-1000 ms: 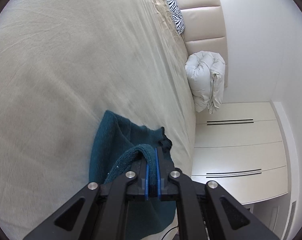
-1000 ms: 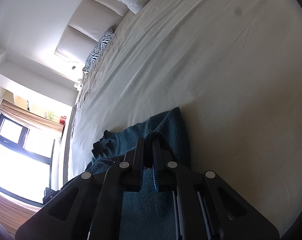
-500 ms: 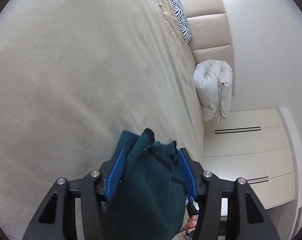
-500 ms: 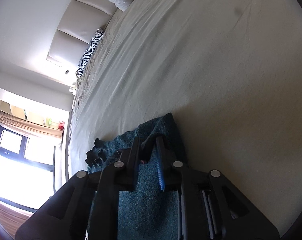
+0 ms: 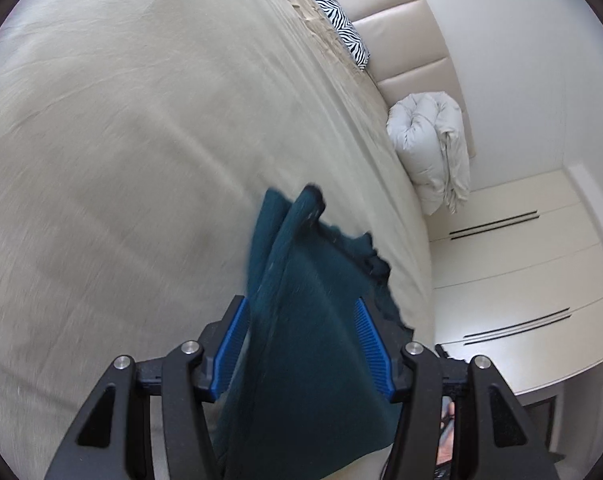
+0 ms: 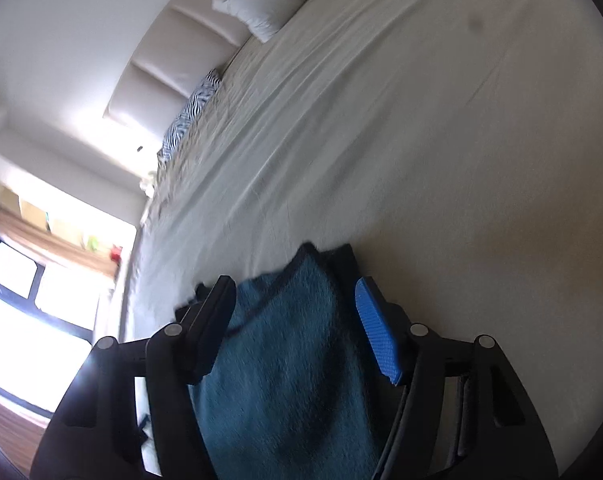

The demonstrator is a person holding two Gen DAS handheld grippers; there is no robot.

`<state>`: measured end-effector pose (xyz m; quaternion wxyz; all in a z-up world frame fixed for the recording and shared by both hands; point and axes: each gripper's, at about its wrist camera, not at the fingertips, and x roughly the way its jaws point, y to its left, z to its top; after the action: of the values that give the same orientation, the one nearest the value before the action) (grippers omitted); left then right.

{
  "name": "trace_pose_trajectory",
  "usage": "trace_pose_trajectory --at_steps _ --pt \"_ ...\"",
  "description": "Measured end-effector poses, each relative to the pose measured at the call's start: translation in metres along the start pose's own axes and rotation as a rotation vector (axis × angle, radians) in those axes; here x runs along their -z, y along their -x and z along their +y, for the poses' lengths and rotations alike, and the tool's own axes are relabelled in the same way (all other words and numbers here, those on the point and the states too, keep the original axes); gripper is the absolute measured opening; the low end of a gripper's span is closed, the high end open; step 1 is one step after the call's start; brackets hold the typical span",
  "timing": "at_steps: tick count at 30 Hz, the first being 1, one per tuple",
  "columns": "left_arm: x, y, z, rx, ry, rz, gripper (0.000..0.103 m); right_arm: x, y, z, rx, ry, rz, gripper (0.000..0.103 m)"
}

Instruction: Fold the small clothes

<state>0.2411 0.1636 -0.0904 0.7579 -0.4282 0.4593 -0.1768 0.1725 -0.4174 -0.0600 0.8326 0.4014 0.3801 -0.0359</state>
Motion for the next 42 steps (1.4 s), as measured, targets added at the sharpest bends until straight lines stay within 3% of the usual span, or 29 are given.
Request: trace_pose_trajectory --at_steps 4,10,13,15,20,22,24,36,39,42 --pt "0.017 0.005 0.000 -0.028 -0.045 0.000 0.057 0.023 0.009 0.015 0.105 0.162 0.030 0.062" --pt "0.037 0.001 0.000 -0.101 -0.127 0.026 0.055 0.053 0.015 0.025 0.204 0.259 0.055 0.059" --pt "0.046 -0.003 -0.004 -0.151 -0.192 0.035 0.046 0.068 0.025 0.015 0.243 0.311 0.063 0.049" --pt "0.051 -0.005 -0.005 -0.204 -0.239 0.036 0.024 0.076 0.024 0.010 0.273 0.327 0.081 0.030" --pt "0.058 -0.001 0.000 -0.218 -0.269 0.030 0.017 0.077 0.033 -0.004 0.250 0.297 0.056 0.017" --pt "0.060 0.002 0.001 -0.224 -0.278 0.028 0.015 0.077 0.039 -0.006 0.267 0.294 0.040 0.007" --pt "0.062 0.003 0.000 -0.233 -0.293 0.024 0.013 0.075 0.038 -0.009 0.275 0.283 0.038 0.007" --pt "0.068 0.014 0.005 -0.238 -0.284 0.027 0.013 0.071 0.038 -0.026 0.296 0.183 0.032 0.007" --pt "0.063 0.027 -0.018 -0.275 -0.348 -0.025 0.014 0.063 0.050 -0.013 0.296 0.180 -0.014 0.008" --pt "0.052 0.022 -0.055 -0.273 -0.453 -0.057 0.031 0.054 0.043 0.010 0.210 0.199 -0.024 0.008"
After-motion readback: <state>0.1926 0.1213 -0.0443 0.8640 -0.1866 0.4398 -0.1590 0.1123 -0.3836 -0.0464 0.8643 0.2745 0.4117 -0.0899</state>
